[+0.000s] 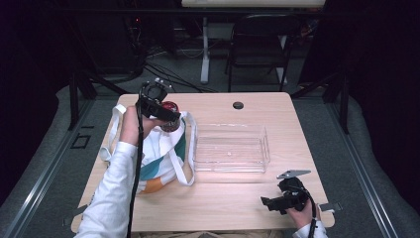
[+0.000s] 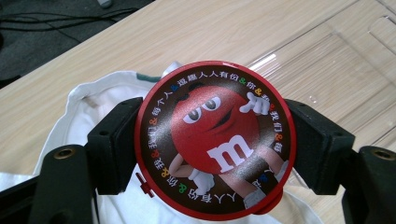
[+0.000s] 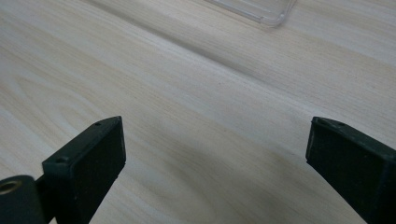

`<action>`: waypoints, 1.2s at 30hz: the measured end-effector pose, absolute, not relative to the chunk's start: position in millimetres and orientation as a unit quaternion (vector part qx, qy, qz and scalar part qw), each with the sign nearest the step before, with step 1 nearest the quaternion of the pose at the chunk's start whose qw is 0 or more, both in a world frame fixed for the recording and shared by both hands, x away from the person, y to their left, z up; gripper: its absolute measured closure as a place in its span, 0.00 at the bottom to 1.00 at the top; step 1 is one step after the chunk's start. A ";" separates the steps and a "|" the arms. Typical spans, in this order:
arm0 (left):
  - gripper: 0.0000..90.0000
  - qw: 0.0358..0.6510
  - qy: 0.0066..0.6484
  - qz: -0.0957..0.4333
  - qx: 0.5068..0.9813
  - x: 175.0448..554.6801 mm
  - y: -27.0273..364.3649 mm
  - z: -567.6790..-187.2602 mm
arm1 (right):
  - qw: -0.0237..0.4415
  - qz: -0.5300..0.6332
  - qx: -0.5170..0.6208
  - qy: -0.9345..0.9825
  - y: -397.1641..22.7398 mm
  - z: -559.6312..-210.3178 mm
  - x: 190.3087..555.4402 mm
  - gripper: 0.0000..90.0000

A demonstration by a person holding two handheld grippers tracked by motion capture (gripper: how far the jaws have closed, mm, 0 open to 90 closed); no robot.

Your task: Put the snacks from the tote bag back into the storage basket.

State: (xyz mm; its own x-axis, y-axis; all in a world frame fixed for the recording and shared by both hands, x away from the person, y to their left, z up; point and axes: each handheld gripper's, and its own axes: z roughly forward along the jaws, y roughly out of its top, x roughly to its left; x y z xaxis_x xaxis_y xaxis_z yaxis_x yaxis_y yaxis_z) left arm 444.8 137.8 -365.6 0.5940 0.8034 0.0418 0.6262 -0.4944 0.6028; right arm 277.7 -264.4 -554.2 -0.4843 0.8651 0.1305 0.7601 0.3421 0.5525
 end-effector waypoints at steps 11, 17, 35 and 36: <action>0.29 0.278 0.406 0.153 0.857 445.7 118.4 -368.3 | 0.095 0.285 0.499 0.813 -264.8 -554.5 277.5 0.05; 0.29 0.282 0.399 0.146 0.860 445.7 109.2 -371.1 | 0.094 0.285 0.499 0.813 -264.6 -554.4 277.4 0.05; 0.29 0.289 0.379 0.128 0.870 443.6 85.3 -384.7 | 0.094 0.282 0.499 0.814 -264.6 -554.2 277.1 0.05; 0.29 0.288 0.378 0.128 0.870 443.4 83.8 -385.2 | 0.094 0.281 0.499 0.814 -264.5 -554.1 277.1 0.05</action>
State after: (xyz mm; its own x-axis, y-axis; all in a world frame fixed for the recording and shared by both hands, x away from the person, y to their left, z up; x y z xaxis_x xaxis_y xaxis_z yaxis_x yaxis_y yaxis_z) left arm 443.4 83.8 -385.2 0.6807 0.7326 0.0052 0.5848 -0.5477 0.5984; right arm 277.1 -264.5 -554.1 -0.4838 0.8659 0.1272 0.7596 0.3433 0.5525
